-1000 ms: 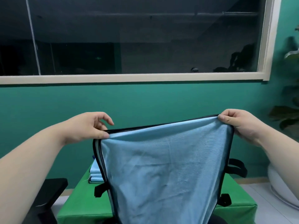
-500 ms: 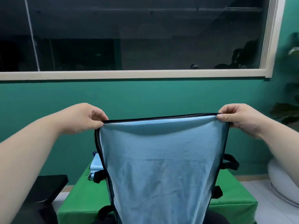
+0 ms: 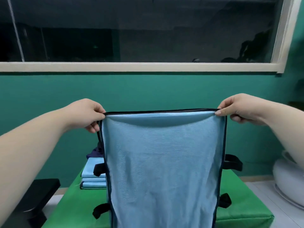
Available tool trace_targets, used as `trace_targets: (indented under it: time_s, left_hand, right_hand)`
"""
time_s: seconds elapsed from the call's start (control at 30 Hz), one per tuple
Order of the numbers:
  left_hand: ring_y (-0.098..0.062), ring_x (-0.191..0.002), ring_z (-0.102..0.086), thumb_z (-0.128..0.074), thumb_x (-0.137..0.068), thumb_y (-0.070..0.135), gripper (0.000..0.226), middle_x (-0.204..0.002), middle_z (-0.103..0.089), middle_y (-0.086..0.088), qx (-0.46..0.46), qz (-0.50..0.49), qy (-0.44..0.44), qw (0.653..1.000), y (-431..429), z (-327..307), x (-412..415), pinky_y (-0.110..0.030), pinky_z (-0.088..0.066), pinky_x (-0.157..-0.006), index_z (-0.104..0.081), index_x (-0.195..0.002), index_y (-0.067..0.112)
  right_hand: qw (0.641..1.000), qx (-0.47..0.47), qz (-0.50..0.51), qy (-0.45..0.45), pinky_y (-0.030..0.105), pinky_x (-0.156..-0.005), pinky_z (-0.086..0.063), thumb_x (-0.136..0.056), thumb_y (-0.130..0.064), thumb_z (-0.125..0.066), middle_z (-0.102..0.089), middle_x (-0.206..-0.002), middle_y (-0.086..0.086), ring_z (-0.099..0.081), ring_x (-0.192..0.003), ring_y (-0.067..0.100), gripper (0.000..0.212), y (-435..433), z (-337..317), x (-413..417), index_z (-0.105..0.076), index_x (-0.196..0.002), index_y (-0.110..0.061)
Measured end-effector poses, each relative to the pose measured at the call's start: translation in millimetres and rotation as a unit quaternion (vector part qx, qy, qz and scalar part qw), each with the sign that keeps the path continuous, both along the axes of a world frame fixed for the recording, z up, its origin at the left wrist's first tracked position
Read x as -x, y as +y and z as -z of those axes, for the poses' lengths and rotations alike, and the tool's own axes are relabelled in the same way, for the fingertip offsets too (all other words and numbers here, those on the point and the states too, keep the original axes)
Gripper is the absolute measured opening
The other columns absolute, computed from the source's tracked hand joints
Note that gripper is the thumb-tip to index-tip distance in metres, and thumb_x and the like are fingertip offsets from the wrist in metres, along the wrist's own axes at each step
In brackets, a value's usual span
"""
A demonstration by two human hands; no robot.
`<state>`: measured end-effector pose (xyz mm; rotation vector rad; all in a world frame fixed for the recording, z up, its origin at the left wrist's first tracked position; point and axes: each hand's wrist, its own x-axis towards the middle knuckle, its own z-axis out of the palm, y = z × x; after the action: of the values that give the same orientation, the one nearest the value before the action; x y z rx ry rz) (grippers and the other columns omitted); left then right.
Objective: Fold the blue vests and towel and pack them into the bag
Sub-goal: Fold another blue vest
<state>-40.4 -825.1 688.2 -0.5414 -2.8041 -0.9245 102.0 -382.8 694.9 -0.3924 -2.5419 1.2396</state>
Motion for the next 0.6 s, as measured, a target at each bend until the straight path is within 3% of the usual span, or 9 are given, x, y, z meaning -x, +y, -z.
trace_targets:
  time_s: [0.1,0.2,0.4,0.53,0.6]
  left_hand:
    - [-0.025,-0.064,-0.072,-0.052,-0.097,0.0,0.012,-0.076,-0.072,-0.02,-0.166,-0.007,-0.063,0.984,17.7,1.6,39.1,-0.03,-0.062,-0.058,-0.064,-0.099,0.0]
    - [-0.027,-0.065,-0.07,-0.052,-0.096,-0.003,0.009,-0.08,-0.066,-0.02,-0.249,-0.018,-0.081,0.965,35.8,-1.3,82.9,-0.03,-0.062,-0.056,-0.06,-0.1,-0.001]
    - [-0.023,-0.063,-0.057,-0.049,-0.098,0.003,0.014,-0.078,-0.061,-0.016,-0.206,-0.044,-0.006,0.978,65.4,-22.2,156.3,-0.033,-0.055,-0.059,-0.06,-0.091,0.008]
    - [-0.028,-0.072,-0.067,-0.049,-0.099,0.007,0.013,-0.092,-0.066,-0.015,-0.203,-0.039,0.062,0.977,81.5,-67.4,188.0,-0.039,-0.061,-0.071,-0.06,-0.096,0.013]
    - [-0.027,-0.075,-0.07,-0.05,-0.099,0.009,0.018,-0.097,-0.067,-0.011,-0.223,-0.03,0.118,0.967,85.0,-98.1,194.9,-0.036,-0.06,-0.07,-0.06,-0.09,0.021]
  right_hand:
    - [0.998,0.051,0.032,-0.012,0.017,-0.034,-0.034,-0.083,-0.01,-0.079,-0.06,-0.052,-0.003,-0.048,-0.039,0.01,0.015,6.4,-6.8,37.1,-0.064,-0.086,-0.01]
    - [0.989,0.143,0.039,0.001,0.018,-0.039,-0.049,-0.086,-0.006,-0.074,-0.066,-0.08,0.009,-0.064,-0.05,0.014,0.012,13.0,-11.8,78.5,-0.063,-0.089,-0.009]
    - [0.955,0.272,0.046,0.105,0.034,-0.061,-0.063,-0.088,-0.001,-0.069,-0.064,-0.097,0.015,-0.067,-0.077,0.026,0.006,22.7,-29.8,164.0,-0.064,-0.091,-0.004]
    - [0.939,0.282,0.047,0.192,0.036,-0.076,-0.062,-0.088,-0.001,-0.068,-0.064,-0.089,0.012,-0.065,-0.073,0.025,0.009,26.7,-61.6,211.1,-0.063,-0.083,-0.008]
    - [0.923,0.285,0.033,0.255,0.04,-0.082,-0.06,-0.087,0.002,-0.067,-0.063,-0.084,0.013,-0.064,-0.068,0.025,0.015,27.4,-83.6,224.5,-0.06,-0.08,-0.009]
